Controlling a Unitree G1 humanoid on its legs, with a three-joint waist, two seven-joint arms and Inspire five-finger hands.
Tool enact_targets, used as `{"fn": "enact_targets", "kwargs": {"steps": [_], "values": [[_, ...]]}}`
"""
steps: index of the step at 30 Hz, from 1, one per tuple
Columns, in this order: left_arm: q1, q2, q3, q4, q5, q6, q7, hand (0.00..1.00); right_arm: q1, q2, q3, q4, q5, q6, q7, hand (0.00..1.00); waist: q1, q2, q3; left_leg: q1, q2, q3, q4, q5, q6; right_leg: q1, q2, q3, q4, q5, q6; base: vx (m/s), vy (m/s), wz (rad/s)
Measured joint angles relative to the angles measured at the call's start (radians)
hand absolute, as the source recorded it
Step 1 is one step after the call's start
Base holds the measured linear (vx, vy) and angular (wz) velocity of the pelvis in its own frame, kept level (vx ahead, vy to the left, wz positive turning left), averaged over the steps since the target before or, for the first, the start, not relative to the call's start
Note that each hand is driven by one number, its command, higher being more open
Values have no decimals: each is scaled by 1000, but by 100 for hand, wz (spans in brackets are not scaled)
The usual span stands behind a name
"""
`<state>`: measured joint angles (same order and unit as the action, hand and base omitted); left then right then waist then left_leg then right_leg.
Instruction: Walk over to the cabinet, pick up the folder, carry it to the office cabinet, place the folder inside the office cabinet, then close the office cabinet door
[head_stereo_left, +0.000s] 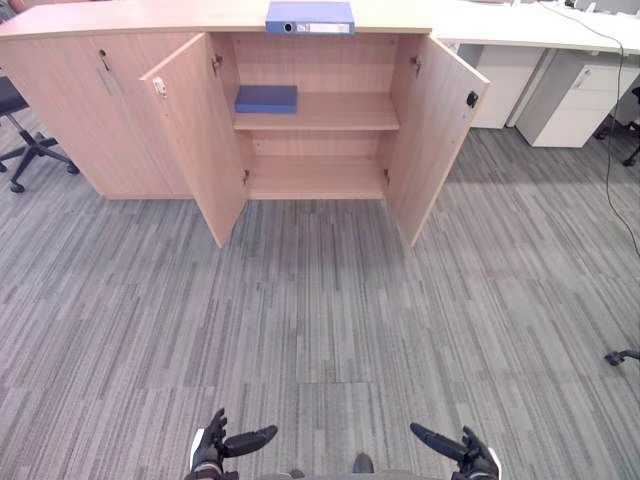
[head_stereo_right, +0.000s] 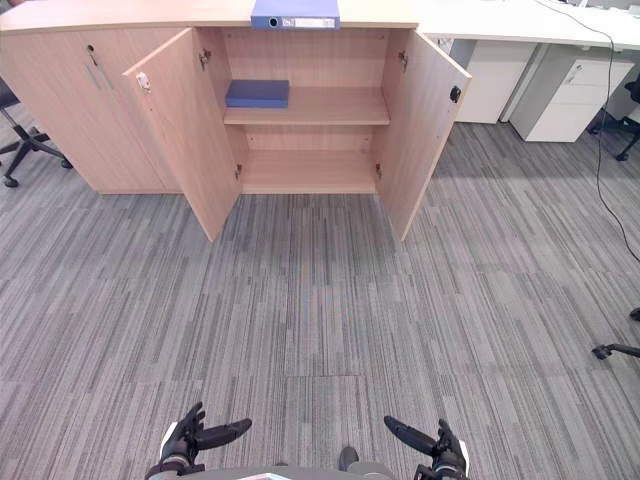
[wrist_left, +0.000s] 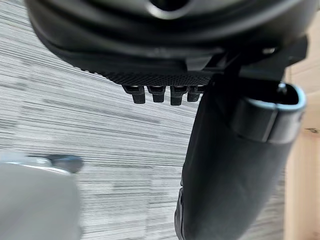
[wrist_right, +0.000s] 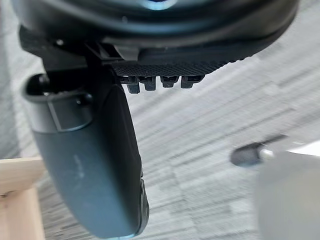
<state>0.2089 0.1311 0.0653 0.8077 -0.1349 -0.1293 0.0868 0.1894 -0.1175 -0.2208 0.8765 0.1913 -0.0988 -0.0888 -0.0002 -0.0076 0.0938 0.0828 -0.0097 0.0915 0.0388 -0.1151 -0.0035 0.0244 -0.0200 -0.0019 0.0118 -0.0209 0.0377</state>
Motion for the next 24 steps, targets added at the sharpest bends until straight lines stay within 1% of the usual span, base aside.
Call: {"fn": "enact_targets", "kwargs": {"steps": [2, 5, 11, 13, 14, 15, 16, 17, 18, 19, 20, 21, 22, 23, 24], "values": [[-1, 0, 19, -32, 0, -14, 0, 100, -19, -2, -9, -20, -26, -2, 2, 100, -4, 1, 3, 6, -1, 0, -3, -3, -5, 14, -2, -7, -16, 2, 3, 72, 14, 3], [1, 0, 43, -58, 0, -16, 0, 100, -24, -2, -9, -42, -37, -4, 8, 100, -6, 1, 13, 13, -2, 0, -3, -9, -14, 31, -4, -17, -31, 2, 3, 64, 10, 7], [15, -2, 49, -80, -4, -19, 0, 100, -32, -2, -9, -77, -38, -4, 8, 100, -3, 2, 32, 2, -2, 2, -7, -12, -18, 24, -5, -26, -37, 2, 4, 27, -4, 3], [20, -16, 72, -116, -11, -20, 2, 100, -52, -2, -9, -86, -37, -4, 7, 100, 0, -1, 48, -14, -3, 5, 7, -17, -22, 12, -7, -25, -35, 2, 4, -4, -4, -2], [22, -30, 86, -161, -28, -19, 3, 100, -72, -7, -9, -89, -37, -4, 2, 100, 2, 1, 59, -57, 0, 12, 53, -44, -9, -15, -6, -21, -27, 0, 6, -19, -2, -10], [24, -34, 85, -179, -34, -19, 4, 100, -85, -9, -9, -89, -36, -4, 2, 100, 6, 4, 61, -76, 2, 18, 75, -55, -7, -29, -6, -15, -19, -2, 8, -25, 8, -25], [33, -41, 85, -215, -42, -20, 4, 100, -106, -15, -8, -90, -35, -4, 2, 100, 13, 12, 67, -103, 7, 35, 116, -80, 5, -60, -3, -3, 18, -19, 11, -11, 17, -25], [36, -43, 85, -228, -43, -20, 4, 100, -113, -17, -8, -91, -34, -4, 0, 100, 13, 18, 71, -112, 9, 39, 133, -94, 10, -74, -3, 0, 46, -36, 15, 3, 42, -24], [44, -45, 84, -255, -43, -20, 4, 100, -124, -20, -8, -101, -31, -4, -2, 100, 13, 26, 76, -128, 8, 47, 180, -135, 18, -117, -7, 4, 155, -100, 24, 16, 47, -10], [48, -44, 84, -270, -43, -20, 4, 100, -124, -20, -8, -106, -30, -4, -2, 100, 12, 24, 78, -132, 5, 50, 196, -152, 22, -136, -13, 4, 205, -130, 31, 39, 64, -3], [52, -42, 84, -298, -43, -20, 4, 100, -123, -20, -8, -110, -28, -5, -3, 100, 9, 18, 84, -126, -8, 47, 215, -183, 43, -172, -33, -6, 314, -185, 40, 73, 64, 4], [48, -40, 83, -303, -43, -22, 6, 100, -122, -24, -7, -110, -28, -5, -5, 100, 9, 21, 92, -115, -16, 40, 221, -199, 54, -238, -54, -45, 474, -206, 53, 107, 68, 8], [42, -36, 79, -305, -43, -22, 10, 100, -123, -24, -5, -111, -27, -4, -6, 100, 8, 23, 100, -101, -16, 34, 223, -204, 62, -282, -63, -65, 572, -209, 55, 194, 56, 18], [37, -15, 61, -306, -43, -22, 22, 100, -114, -20, 7, -111, -25, -3, -6, 100, 0, 22, 118, -70, -17, 18, 225, -217, 80, -341, -73, -96, 715, -228, 51, 294, 36, 24], [36, 3, 43, -306, -43, -21, 27, 100, -99, -20, 22, -113, -24, -3, -6, 100, -1, 25, 125, -36, -12, 4, 221, -234, 75, -373, -76, -123, 733, -257, 32, 333, 21, 27]]}}
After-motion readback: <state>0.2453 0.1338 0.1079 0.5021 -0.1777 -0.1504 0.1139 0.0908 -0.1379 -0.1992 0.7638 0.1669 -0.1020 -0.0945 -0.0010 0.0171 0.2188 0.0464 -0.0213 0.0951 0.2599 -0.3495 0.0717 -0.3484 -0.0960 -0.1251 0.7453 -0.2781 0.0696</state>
